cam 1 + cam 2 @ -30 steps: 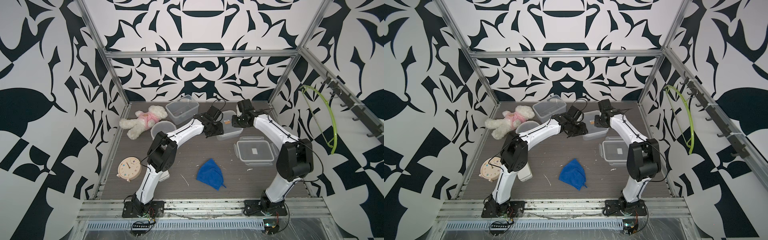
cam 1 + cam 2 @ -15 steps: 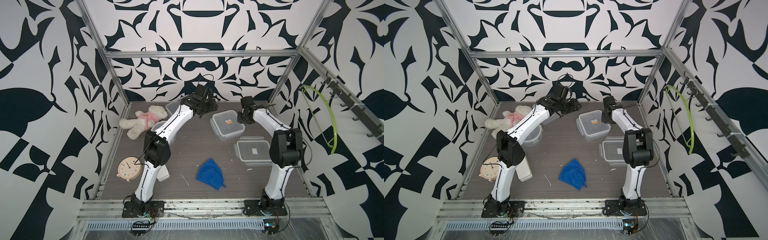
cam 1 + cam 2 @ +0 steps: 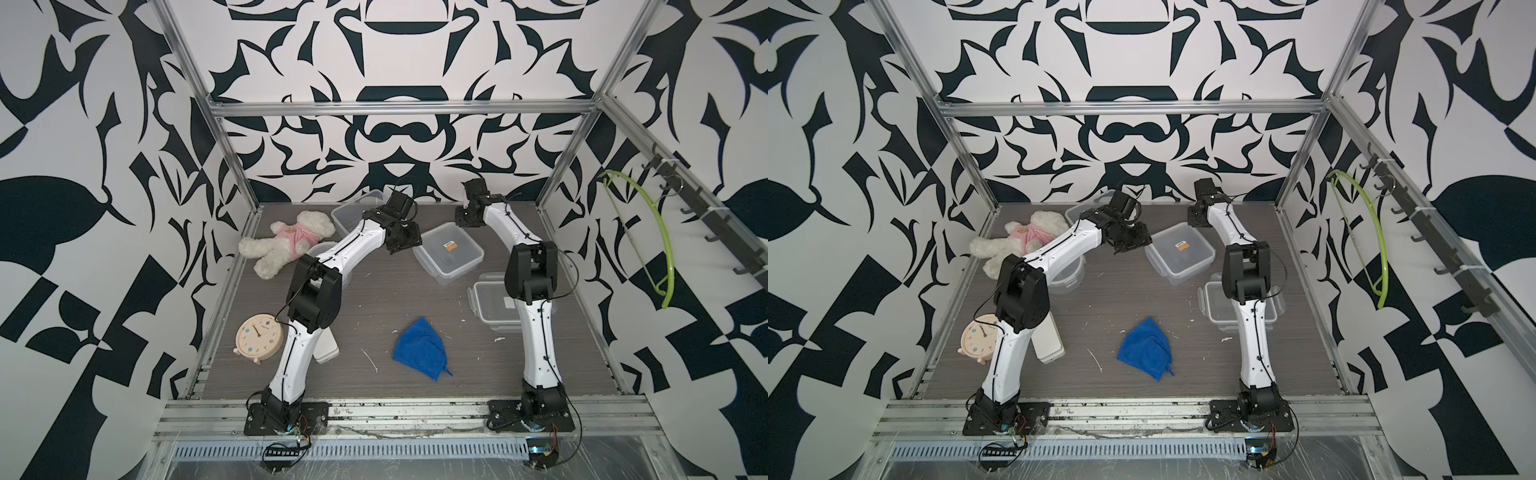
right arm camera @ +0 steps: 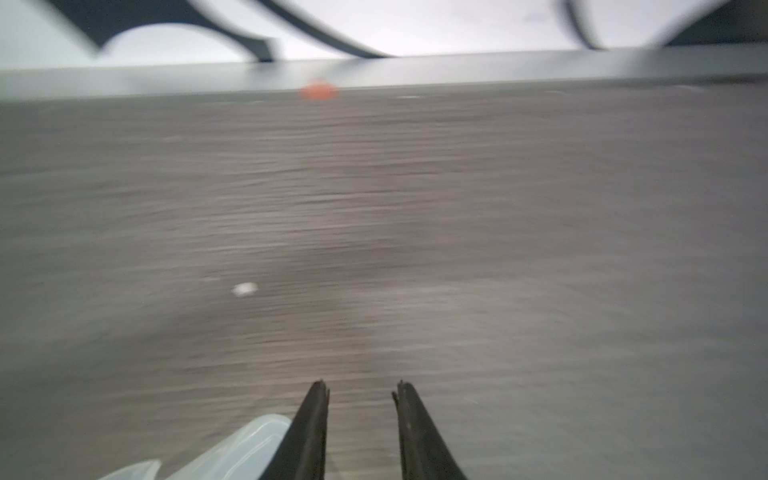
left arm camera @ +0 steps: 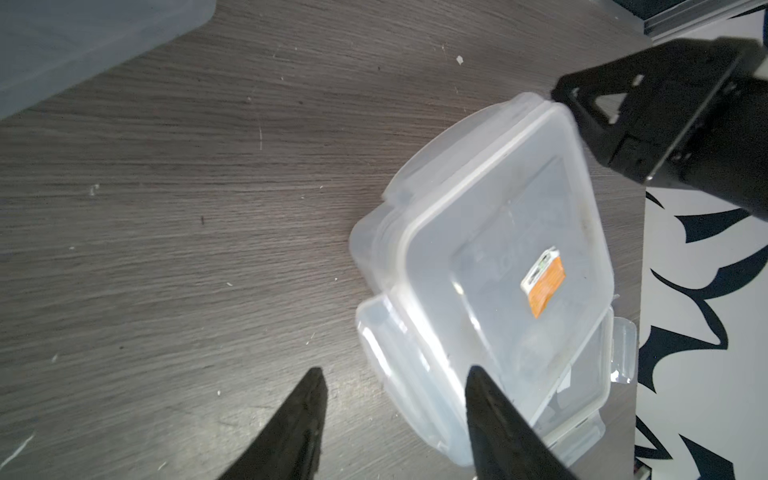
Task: Wipe the insides of the lunch boxes
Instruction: Adjust the lunch box at the center of the board, then open the fastener of the lunch box.
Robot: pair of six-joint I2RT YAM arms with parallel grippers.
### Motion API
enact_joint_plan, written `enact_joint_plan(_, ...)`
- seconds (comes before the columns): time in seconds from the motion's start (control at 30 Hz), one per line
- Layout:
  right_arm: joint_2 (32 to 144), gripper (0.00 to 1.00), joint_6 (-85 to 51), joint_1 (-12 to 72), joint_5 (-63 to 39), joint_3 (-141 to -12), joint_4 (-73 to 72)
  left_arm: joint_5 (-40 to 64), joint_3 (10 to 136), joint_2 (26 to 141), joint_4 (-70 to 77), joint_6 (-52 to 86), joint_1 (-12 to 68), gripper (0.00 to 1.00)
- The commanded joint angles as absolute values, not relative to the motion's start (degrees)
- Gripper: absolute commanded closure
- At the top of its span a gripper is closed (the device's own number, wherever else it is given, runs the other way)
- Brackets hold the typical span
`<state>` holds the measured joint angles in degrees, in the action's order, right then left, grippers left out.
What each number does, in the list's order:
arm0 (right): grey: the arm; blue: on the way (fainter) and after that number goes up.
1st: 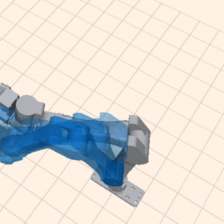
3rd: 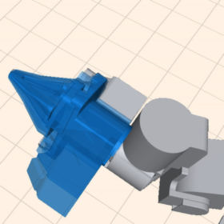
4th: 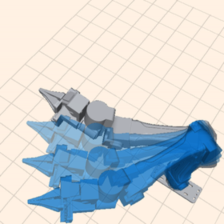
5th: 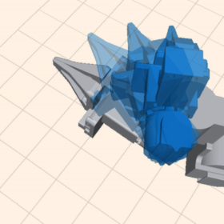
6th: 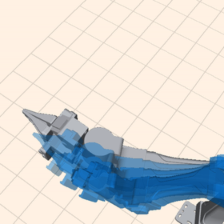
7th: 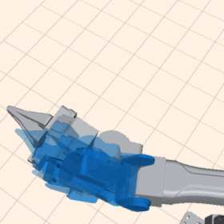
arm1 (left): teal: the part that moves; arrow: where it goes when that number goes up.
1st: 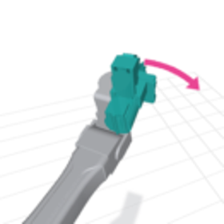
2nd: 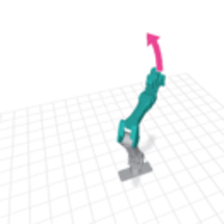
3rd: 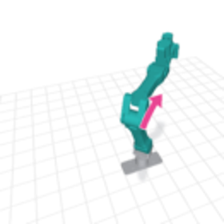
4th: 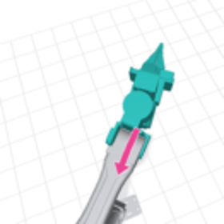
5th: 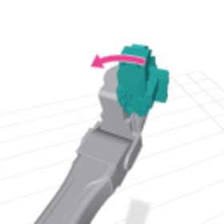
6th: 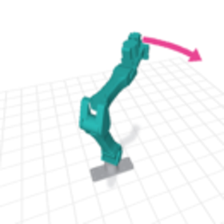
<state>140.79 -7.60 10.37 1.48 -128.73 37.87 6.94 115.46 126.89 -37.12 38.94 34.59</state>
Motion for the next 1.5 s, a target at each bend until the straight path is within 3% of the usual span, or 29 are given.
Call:
enact_joint_plan(0.0,140.0,0.68,-2.4,15.8,-10.3,-131.1,38.9,8.1,114.8,121.6,-36.1,38.7,34.3,0.42)
enact_joint_plan(0.13,137.6,0.66,-4.2,16.3,-15.1,-128.0,36.5,8.8,112.7,119.9,-35.0,39.4,34.3,0.42)
enact_joint_plan(0.3,127.3,0.66,-7.0,15.4,-9.2,-119.8,34.4,10.9,112.2,119.8,-34.8,39.9,34.5,0.42)
enact_joint_plan(0.6,96.3,0.56,-17.1,12.3,-3.1,-76.9,17.3,13.3,112.1,122.2,-34.8,39.9,37.7,0.42)
enact_joint_plan(0.7,90.9,0.47,-20.6,10.3,-10.5,-63.5,8.5,14.8,112.8,124.3,-35.2,40.1,38.2,0.42)
enact_joint_plan(0.87,90.6,0.36,-34.1,3.1,-38.2,-45.8,-21.2,13.7,111.5,126.6,-36.0,39.7,38.5,0.44)
enact_joint_plan(1.03,94.9,0.29,-40.7,2.4,-46.9,-42.0,-33.5,12.9,108.5,127.4,-35.2,40.2,38.5,0.44)
enact_joint_plan(1.07,95.7,0.06,-42.2,2.4,-47.9,-41.2,-36.5,12.9,108.2,127.8,-35.2,40.4,38.5,0.44)
enact_joint_plan(1.1,96.4,0.0,-43.2,2.2,-48.6,-40.5,-38.6,13.1,108.1,128.1,-35.1,40.5,38.5,0.44)
enact_joint_plan(1.27,99.5,0.02,-46.7,2.3,-50.4,-37.8,-46.4,13.5,108.3,130.2,-34.9,41.5,38.5,0.45)
enact_joint_plan(1.47,104.5,0.18,-49.9,2.3,-52.4,-38.3,-51.1,13.5,108.8,131.9,-35.0,41.7,38.5,0.45)
